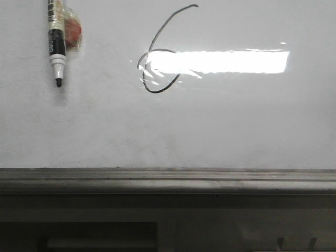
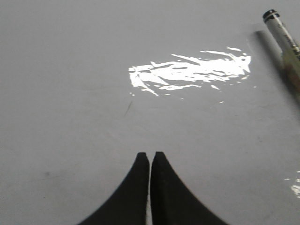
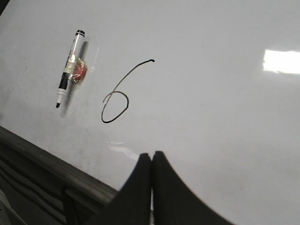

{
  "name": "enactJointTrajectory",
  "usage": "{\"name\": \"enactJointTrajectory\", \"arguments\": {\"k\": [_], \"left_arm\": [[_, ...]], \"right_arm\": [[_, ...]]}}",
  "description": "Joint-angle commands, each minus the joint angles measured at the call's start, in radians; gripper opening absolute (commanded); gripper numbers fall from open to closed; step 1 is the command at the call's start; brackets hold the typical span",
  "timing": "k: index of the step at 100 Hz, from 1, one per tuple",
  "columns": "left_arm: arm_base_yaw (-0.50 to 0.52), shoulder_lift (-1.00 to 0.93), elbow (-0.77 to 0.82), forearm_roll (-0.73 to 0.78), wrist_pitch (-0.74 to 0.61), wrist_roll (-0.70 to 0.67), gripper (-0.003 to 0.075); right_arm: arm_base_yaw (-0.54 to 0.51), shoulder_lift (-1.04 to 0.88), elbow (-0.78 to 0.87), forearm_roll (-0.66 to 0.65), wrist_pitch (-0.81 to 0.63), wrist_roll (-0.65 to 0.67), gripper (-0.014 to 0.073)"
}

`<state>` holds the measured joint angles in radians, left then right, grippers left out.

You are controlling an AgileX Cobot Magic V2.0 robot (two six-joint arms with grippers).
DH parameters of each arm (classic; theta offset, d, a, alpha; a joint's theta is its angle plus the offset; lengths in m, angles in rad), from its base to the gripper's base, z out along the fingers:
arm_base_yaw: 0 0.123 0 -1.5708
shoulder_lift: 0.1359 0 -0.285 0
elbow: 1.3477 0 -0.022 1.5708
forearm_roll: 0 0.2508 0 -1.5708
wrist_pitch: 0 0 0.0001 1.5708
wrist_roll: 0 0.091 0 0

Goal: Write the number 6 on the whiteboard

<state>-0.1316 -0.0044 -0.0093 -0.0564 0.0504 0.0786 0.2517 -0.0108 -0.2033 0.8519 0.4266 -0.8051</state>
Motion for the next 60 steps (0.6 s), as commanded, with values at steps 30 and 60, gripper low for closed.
{"name": "enactJointTrajectory", "arguments": {"k": [30,60], "left_arm": [[0.025,-0.03,0.051,-0.021,-0.064,-0.013,-0.002],[0.04,-0.03,0.051,-0.027,-0.064,-0.013,-0.002]], "right_arm": [[-0.006,0.01,-0.024,0.021,-0.067,-0.01,-0.0065],[-0.006,0.01,-0.024,0.021,-0.067,-0.01,-0.0065]]}}
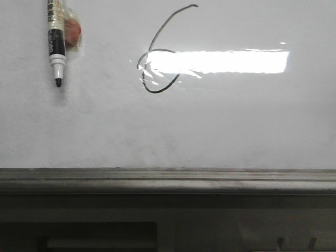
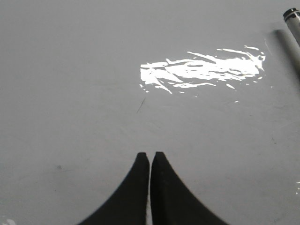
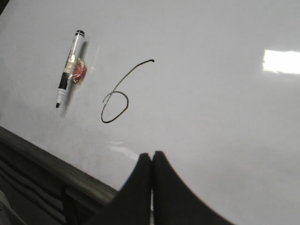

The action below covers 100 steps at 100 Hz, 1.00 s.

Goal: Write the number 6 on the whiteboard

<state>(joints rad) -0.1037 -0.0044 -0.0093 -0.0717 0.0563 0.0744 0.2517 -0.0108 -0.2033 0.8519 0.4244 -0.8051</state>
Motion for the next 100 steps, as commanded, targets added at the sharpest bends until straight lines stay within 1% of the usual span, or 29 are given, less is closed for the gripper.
{"name": "enactJointTrajectory", "arguments": {"k": [1,29,48,100], "left_arm": [[0.012,-0.03,0.051,-0.012,-0.07,-0.008,-0.002],[0.017,-0.03,0.051,-0.016,-0.07,-0.008,-0.002],[0.06,-0.03,0.051,-0.025,-0.07,-0.008,-0.002],[0.05,-0.03,0.049,-0.028,-0.07,-0.008,-0.002]], "right_arm": [[-0.006,0.01,-0.024,0.021,-0.065,-0.01,-0.0065],[-0.006,0.01,-0.024,0.021,-0.065,-0.01,-0.0065],[-0.006,0.01,-0.024,0.021,-0.065,-0.01,-0.0065],[-0.006,0.01,-0.024,0.021,-0.065,-0.01,-0.0065]]}}
